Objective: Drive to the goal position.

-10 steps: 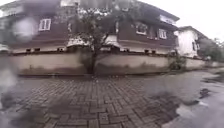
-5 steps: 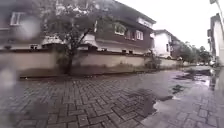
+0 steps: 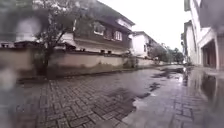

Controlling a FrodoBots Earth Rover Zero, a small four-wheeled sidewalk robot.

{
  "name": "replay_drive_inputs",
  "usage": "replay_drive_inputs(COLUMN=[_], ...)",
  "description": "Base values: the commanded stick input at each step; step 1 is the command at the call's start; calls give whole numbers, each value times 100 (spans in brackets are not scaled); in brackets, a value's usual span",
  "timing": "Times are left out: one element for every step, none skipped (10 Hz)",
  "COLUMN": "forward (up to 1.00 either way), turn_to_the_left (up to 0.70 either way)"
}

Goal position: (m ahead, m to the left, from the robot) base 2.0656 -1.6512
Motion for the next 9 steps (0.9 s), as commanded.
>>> replay_drive_inputs(forward=[0,0,0,0,0,0,0,0,8], turn_to_the_left=[-69,-69,-69,-69,-69,-69,-61,-47,0])
